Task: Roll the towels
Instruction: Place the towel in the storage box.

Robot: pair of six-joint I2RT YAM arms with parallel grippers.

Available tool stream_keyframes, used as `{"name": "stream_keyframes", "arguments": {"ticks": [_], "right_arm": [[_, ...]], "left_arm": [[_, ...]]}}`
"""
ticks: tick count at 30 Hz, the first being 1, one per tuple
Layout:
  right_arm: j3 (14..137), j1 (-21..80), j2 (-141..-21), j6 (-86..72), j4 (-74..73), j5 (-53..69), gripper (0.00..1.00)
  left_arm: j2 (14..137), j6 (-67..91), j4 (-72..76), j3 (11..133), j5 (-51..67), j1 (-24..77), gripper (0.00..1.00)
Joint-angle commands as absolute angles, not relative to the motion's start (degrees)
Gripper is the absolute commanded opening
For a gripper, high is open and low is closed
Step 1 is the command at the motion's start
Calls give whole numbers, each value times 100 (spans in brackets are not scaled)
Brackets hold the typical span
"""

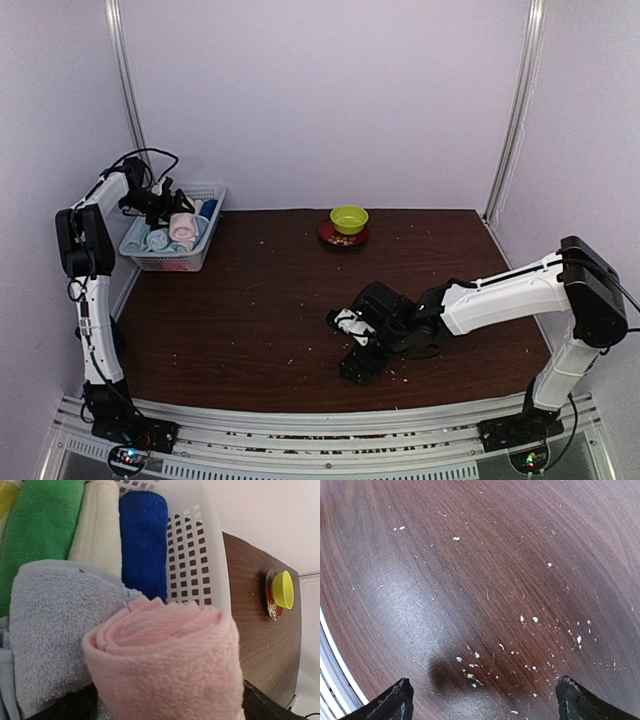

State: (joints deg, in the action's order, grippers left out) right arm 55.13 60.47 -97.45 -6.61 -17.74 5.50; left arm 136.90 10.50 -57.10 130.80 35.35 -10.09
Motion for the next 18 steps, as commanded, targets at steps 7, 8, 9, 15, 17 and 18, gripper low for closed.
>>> {"name": "stream_keyframes", "arguments": {"ticks": [7,8,9,15,17,18], "right_arm": [[5599,6119,-9685,-670,-1740,483,100],[5603,6130,-9679,-668,-1740,483,100],[5600,6135,-9675,-666,-1740,483,100],[5605,6149,-9651,-665,-1748,475,100],[5615,6144,-9653,-659,-1749,475,100],[5616,6152,-9651,-658,-1751,467,100]], "left_arm": [[13120,1277,-5337,12805,2638,-1112,98],[13110,1276,-5342,12791,2626,-1111,98],[13100,1276,-5339,12781,2613,-1102,98],[13008,1314,-5328,12717,2412,-1052,98],[12912,1344,-5294,12656,2391,-1035,98],[12850,1370,-5255,12611,2391,-1036,98]]}}
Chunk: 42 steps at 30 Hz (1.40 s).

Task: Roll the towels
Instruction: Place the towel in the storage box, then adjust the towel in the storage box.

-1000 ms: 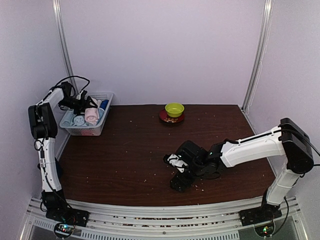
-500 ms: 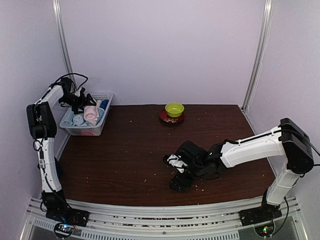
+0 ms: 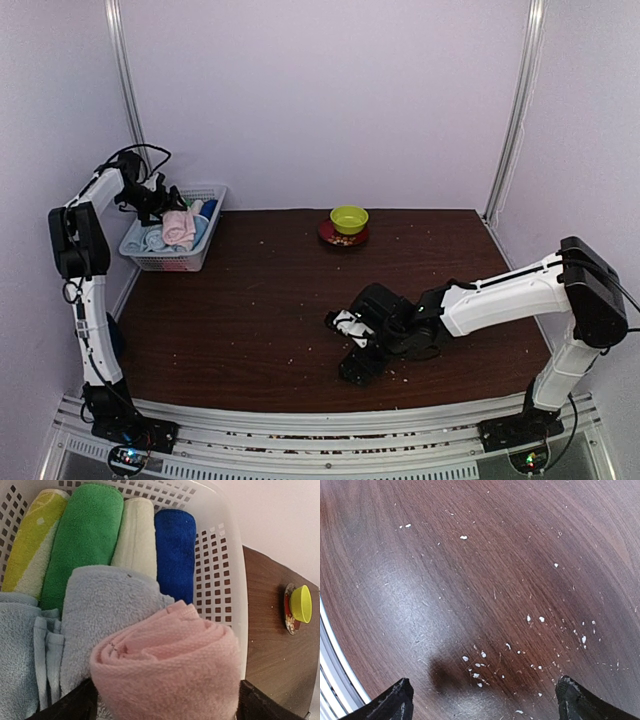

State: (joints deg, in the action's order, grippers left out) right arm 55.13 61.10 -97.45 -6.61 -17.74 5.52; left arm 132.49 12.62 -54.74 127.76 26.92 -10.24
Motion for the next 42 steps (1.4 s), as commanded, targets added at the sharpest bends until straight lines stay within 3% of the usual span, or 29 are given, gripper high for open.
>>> {"name": "stream_keyframes", "arguments": {"ticks": [1,11,18,24,29,35,42], "right_arm": [[5616,6156,-9650,-659,-1749,458,100],[5616,6183,-9664,-642,-1764,419,100],[5590,6199,-9582,-607,-1762,270,100],[5509,6221,-9408,-546,-1716,47,100],[5477,6240,-9298,-527,-1679,40,100],[5474,6269,-9226,-527,-1675,19,100],[5483,6285,-9193,-527,-1703,-59,100]], "left_arm": [[12754,1407,-5204,12546,2384,-1024,98],[12149,1943,-4523,11820,2356,-867,98],[11129,2887,-3417,10694,1515,-848,98],[9422,4538,-713,7903,2045,-889,98],[8426,5734,468,6277,2025,-783,98],[7740,6653,1773,4882,1730,-692,98],[8035,7133,3007,4172,2008,-694,98]]}}
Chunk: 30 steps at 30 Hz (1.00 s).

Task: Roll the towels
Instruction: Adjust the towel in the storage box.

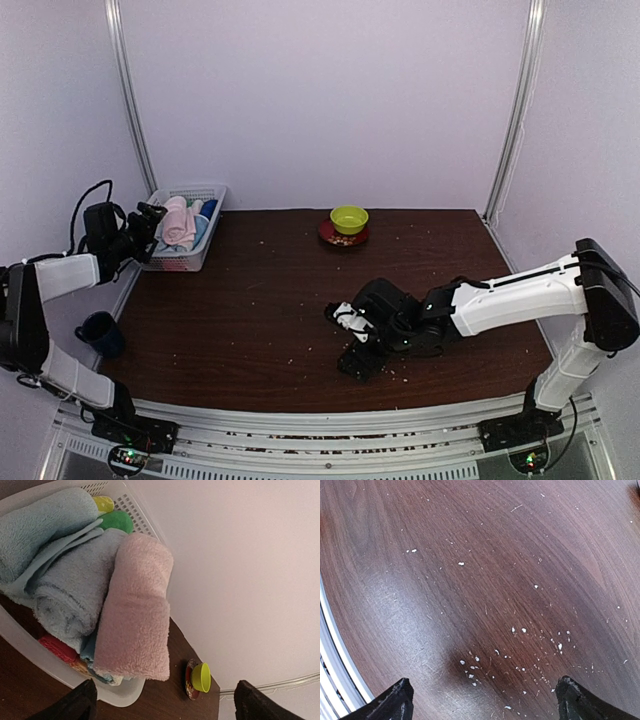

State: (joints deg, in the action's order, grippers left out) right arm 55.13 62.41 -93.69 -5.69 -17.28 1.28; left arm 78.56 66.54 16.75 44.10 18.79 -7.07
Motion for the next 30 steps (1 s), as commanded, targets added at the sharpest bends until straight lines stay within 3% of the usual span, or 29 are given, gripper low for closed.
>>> {"name": "stream_keyframes", "arguments": {"ticks": [1,30], "right_arm": [[5484,6285,-9201,-528,-1705,-66,100],[5484,6295,-9247,-510,-1701,-167,100]], "left_arm": [[8124,7144,3126,4145,2054,-688,98],[8919,7507,3611,4092,1640,-569,98]]}}
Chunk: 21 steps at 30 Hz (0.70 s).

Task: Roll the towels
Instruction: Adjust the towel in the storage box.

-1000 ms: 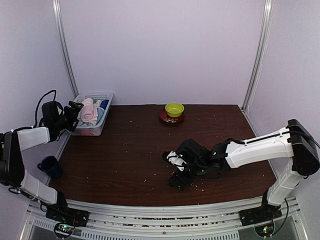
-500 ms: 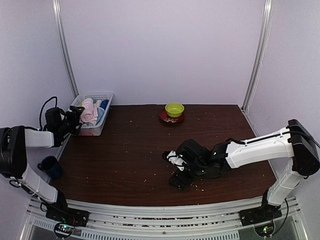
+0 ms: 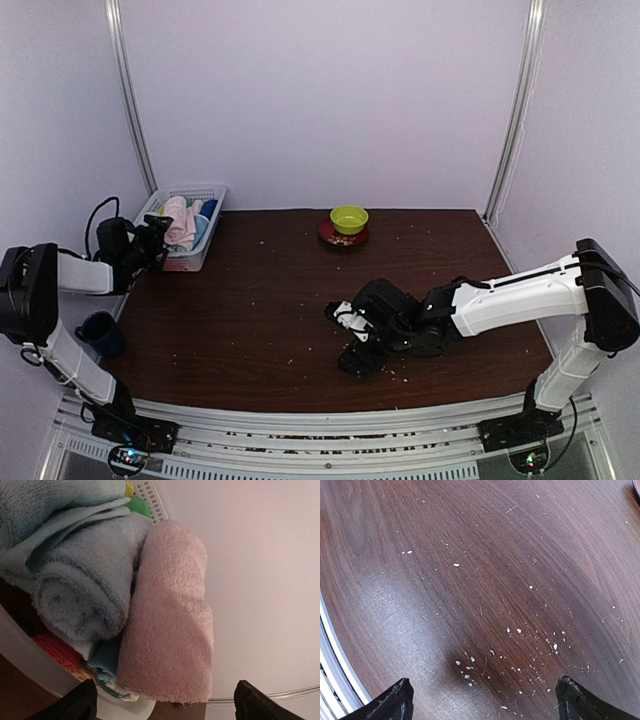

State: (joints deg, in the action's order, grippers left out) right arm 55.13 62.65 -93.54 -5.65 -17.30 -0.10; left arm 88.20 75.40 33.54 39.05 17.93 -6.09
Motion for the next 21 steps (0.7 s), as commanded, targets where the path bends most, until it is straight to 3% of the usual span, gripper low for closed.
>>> {"name": "stream_keyframes", "arguments": {"ticks": [1,9,21], "right_arm": [[5483,6296,-9246,-511,-1697,-165,100],[5484,6297,-9256,-510,-1705,-167,100],[5506,6295,-9324,-501,-1728,-158,100]], "left_arm": [[8935,7498,3623,4103,1609,-562,98],[9100,7469,3720,4227,1496,-506,98],[9316,7567,4207,4212,1457,-423,90]]}}
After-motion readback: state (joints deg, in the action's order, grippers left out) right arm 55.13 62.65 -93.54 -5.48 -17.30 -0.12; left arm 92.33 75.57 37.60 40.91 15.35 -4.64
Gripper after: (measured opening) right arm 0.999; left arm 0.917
